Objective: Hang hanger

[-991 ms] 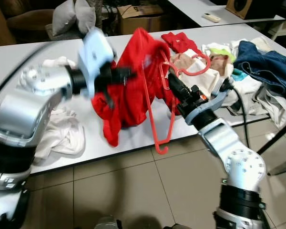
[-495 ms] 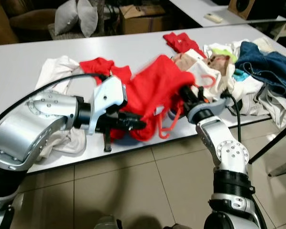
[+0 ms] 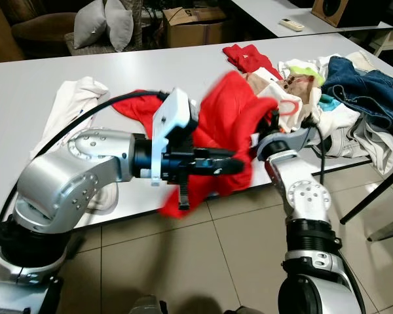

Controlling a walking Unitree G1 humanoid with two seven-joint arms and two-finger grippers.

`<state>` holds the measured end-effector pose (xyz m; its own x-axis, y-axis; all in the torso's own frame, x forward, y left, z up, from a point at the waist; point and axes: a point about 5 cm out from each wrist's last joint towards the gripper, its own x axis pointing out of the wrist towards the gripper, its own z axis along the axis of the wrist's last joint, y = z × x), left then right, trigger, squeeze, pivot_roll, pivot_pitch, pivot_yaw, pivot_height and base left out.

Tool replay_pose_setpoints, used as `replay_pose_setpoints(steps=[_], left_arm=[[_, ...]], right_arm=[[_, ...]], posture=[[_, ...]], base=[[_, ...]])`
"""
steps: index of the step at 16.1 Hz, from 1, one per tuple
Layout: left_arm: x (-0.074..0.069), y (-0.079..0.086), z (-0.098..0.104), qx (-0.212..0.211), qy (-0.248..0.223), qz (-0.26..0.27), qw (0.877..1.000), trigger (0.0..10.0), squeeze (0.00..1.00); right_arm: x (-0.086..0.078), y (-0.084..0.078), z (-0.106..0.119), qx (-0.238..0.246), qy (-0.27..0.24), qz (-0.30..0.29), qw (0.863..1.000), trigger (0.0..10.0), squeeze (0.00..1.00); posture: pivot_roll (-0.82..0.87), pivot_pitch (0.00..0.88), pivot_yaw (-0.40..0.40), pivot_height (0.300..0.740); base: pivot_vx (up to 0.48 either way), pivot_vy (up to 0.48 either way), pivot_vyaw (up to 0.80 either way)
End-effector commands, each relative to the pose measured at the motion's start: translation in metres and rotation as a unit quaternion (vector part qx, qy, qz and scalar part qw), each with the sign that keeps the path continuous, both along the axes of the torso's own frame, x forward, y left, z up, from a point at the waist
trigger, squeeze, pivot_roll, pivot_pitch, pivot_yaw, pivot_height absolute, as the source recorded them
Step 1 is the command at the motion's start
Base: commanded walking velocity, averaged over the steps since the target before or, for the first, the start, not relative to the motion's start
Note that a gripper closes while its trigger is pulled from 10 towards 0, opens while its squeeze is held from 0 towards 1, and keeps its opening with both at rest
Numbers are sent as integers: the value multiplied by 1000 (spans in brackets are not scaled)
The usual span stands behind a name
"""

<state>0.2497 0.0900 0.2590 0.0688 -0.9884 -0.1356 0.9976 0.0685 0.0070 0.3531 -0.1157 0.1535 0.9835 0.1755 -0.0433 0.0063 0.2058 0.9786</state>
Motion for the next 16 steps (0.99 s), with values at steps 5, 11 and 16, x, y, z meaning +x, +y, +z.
replay_pose_setpoints(steps=[5,11,16], left_arm=[[25,-3,14,-31,-40,117,992,0,0],[59,7,60,-116,-111,270,949,0,0],[76,33,81,-92,-173,358,913,0,0]], right_arm=[[-2,72,36,2,-47,119,992,10000,0],[-40,72,43,-102,-75,193,973,10000,0],[-60,47,40,-182,-61,181,965,10000,0]], posture=[[64,24,-10,740],[46,20,1,740],[37,14,8,740]], base=[[0,0,0],[0,0,0],[0,0,0]])
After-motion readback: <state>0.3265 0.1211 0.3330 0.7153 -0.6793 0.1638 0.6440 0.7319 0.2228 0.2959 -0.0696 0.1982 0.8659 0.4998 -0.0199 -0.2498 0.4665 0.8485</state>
